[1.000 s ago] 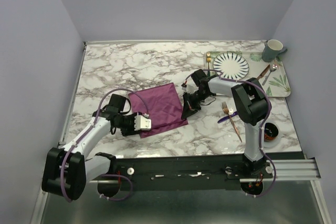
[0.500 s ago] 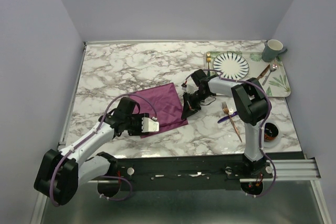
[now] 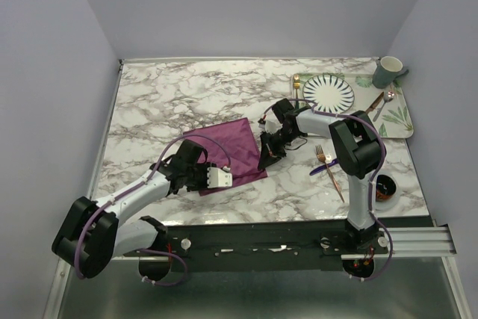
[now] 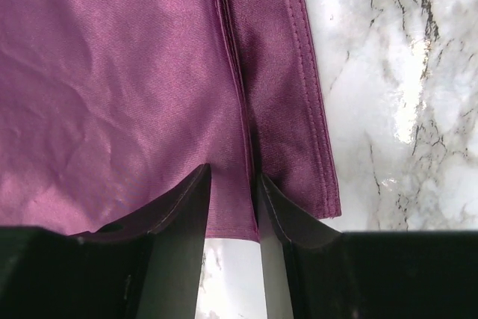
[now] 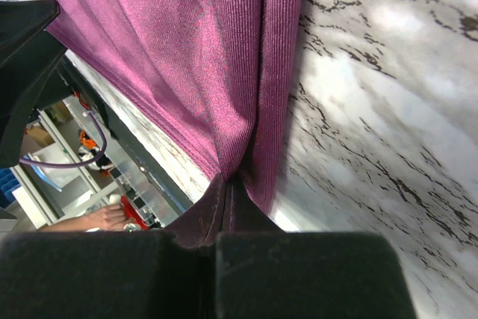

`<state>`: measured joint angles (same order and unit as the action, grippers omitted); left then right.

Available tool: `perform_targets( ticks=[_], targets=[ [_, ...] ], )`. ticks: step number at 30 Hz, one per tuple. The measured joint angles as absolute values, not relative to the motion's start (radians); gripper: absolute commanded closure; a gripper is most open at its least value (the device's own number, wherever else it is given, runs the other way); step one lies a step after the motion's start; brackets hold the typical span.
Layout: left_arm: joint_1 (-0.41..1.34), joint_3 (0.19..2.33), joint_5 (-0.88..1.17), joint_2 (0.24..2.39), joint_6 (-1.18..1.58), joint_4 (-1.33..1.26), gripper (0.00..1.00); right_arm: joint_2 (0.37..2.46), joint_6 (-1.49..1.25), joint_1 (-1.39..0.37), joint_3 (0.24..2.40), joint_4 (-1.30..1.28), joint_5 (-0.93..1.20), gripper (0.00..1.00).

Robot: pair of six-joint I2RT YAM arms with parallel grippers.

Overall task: Fold the napkin into a case and place the utensils inside
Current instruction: Smooth out the square-folded napkin at the center of the board.

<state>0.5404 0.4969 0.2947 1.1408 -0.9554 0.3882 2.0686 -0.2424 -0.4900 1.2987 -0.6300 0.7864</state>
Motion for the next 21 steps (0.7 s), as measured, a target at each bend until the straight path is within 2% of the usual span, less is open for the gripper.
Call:
perform_targets(
  ticks=[3, 5, 7, 11, 17, 21],
  targets=[
    [0.541, 0.497, 0.279, 1.147, -0.955, 0.385, 0.60, 2.069, -0.242, -0.490, 1.299, -0.630, 0.787, 0.99],
    [0.542, 0.497, 0.273, 1.149, -0.955, 0.385, 0.56, 2.069, -0.242, -0.490, 1.299, -0.630, 0.787, 0.99],
    [0.543, 0.497, 0.269, 1.150, -0.953, 0.385, 0.48, 2.069, -0.242, -0.490, 1.299, -0.630, 0.787, 0.99],
    [0.543, 0.497, 0.268, 1.147, -0.955, 0.381, 0.46, 2.069, -0.242, -0.490, 1.299, -0.630, 0.787, 0.99],
    [0.545, 0.497, 0.264, 1.148, -0.957, 0.380, 0.48, 2.069, -0.242, -0.490, 1.299, -0.630, 0.787, 0.99],
    [0.545, 0.500, 0.264, 1.154, -0.960, 0.379, 0.63, 2.069, -0.242, -0.490, 1.299, -0.630, 0.787, 0.99]
  ],
)
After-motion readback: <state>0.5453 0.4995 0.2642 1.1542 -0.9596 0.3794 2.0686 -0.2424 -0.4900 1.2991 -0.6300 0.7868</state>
